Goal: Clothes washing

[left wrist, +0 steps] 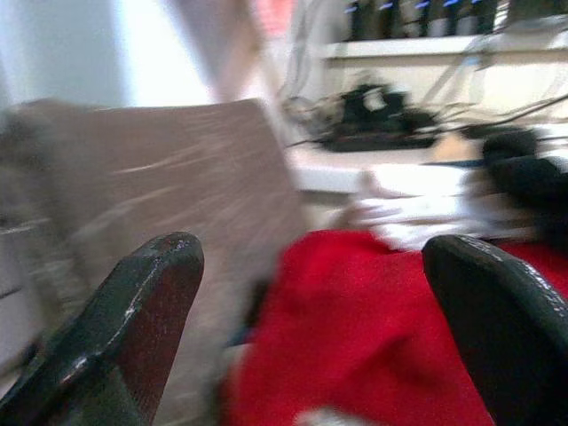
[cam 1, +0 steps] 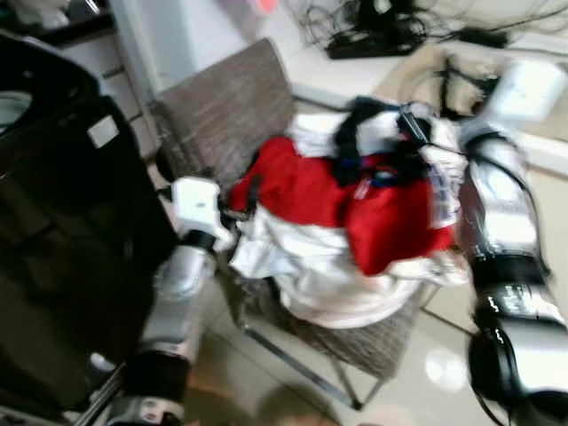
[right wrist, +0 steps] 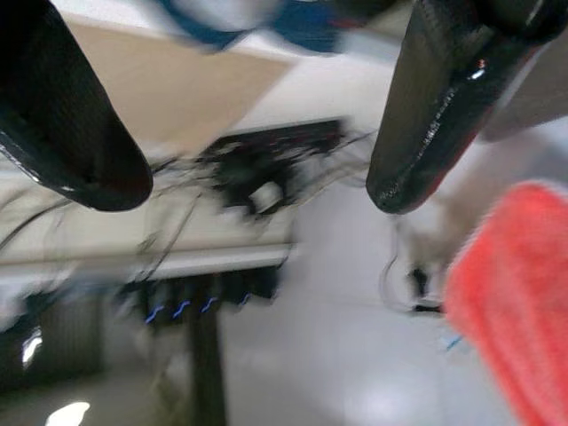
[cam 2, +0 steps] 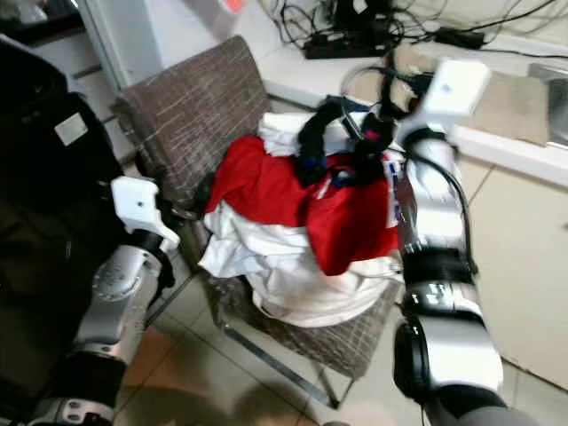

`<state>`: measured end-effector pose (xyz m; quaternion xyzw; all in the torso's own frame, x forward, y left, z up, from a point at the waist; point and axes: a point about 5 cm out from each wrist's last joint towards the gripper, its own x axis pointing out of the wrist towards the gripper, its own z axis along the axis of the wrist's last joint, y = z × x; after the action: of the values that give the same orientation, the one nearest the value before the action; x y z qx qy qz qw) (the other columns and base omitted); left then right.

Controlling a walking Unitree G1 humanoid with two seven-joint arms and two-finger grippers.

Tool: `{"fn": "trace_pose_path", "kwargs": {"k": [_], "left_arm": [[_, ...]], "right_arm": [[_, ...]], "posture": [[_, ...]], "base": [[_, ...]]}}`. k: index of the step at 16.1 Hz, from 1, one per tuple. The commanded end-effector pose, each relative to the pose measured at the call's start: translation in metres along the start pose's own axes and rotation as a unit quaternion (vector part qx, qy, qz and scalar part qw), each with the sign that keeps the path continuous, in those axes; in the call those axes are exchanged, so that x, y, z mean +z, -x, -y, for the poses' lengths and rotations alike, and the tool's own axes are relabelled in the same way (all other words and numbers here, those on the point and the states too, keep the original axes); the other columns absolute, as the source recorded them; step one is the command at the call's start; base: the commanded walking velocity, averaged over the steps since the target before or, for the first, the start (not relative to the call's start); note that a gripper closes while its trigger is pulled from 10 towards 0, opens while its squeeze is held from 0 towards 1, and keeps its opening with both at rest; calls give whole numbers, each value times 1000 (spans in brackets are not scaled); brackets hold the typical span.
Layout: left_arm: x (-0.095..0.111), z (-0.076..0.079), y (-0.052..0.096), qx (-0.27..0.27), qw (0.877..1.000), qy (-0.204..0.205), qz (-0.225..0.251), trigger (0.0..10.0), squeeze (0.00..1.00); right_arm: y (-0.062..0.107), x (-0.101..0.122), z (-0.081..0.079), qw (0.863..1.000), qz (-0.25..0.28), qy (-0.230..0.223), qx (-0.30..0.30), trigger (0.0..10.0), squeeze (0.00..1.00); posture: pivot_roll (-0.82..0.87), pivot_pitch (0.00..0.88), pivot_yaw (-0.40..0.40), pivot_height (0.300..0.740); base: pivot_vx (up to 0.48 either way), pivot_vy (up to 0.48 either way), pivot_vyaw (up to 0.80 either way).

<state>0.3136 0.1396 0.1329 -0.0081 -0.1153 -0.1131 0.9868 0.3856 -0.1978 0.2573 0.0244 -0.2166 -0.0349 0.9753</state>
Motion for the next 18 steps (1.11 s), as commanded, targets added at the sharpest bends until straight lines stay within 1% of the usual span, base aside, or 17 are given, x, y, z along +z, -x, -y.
{"fn": "trace_pose_path", "kwargs": {"k": [1, 2, 3, 4, 5, 6, 7, 8, 9, 10, 12, 13, 14, 16, 18], "left_arm": [[1, 2, 0, 0, 1000, 3, 4, 10000, 0], [1, 2, 1, -1, 1000, 4, 3, 10000, 0], [2, 1, 2, -1, 1000, 2, 6, 10000, 0], [3, 0, 3, 0, 1000, 0, 7, 10000, 0], [4, -2, 5, 3, 1000, 0, 9, 10000, 0], [4, -3, 6, 5, 1000, -1, 10, 10000, 0], [5, -4, 6, 7, 1000, -2, 11, 10000, 0], [5, -5, 7, 8, 1000, -2, 13, 10000, 0], [5, -5, 8, 9, 1000, -2, 13, 10000, 0], [5, -5, 8, 9, 1000, -2, 13, 10000, 0], [6, -5, 8, 7, 1000, -3, 13, 10000, 0], [6, -5, 8, 7, 1000, -4, 13, 10000, 0], [6, -5, 7, 6, 1000, -4, 13, 10000, 0], [6, -4, 7, 3, 1000, -5, 11, 10000, 0], [6, -4, 7, 1, 1000, -6, 10, 10000, 0]], "right_arm": [[-4, 0, 11, 999, -18, -19, -19, 10000, 0], [-12, 2, 9, 999, -37, -31, -18, 10000, 0], [-24, 8, 14, 994, -62, -73, -56, 10000, 0], [-26, 8, 19, 991, -76, -78, -81, 10000, 0], [-27, 4, 27, 984, -99, -89, -118, 10000, 0], [-27, 1, 31, 979, -118, -94, -139, 10000, 0], [-25, -6, 33, 973, -146, -93, -155, 10000, 0], [-21, -18, 35, 963, -188, -87, -174, 10000, 0], [-16, -30, 32, 960, -221, -68, -160, 10000, 0], [-12, -37, 31, 956, -237, -73, -159, 10000, 0], [11, -67, 39, 935, -295, -54, -189, 10000, 0], [15, -73, 42, 931, -308, -47, -191, 10000, 0], [17, -75, 43, 929, -313, -44, -192, 10000, 0], [19, -78, 46, 924, -324, -50, -195, 10000, 0], [16, -75, 48, 926, -323, -51, -189, 10000, 0]], "posture": [[-156, 8, 43, 740], [-156, 8, 43, 740], [-148, 12, 39, 740], [-137, 14, 34, 740], [-129, 14, 30, 740], [-119, 12, 25, 740], [-114, 10, 20, 740], [-110, 6, 16, 740], [-109, 0, 13, 740], [-106, 0, 11, 740], [-108, 0, 10, 740], [-108, 0, 10, 740], [-108, 0, 12, 740], [-107, 0, 14, 740], [-107, 0, 14, 740]], "base": [[0, 0, 0], [0, 0, 0], [0, 0, 0], [0, 0, 0], [0, 0, 0], [0, 0, 0], [0, 0, 0], [0, 0, 0], [0, 0, 0], [0, 0, 0], [0, 0, 0], [0, 0, 0], [0, 0, 0], [0, 0, 0], [0, 0, 0]]}}
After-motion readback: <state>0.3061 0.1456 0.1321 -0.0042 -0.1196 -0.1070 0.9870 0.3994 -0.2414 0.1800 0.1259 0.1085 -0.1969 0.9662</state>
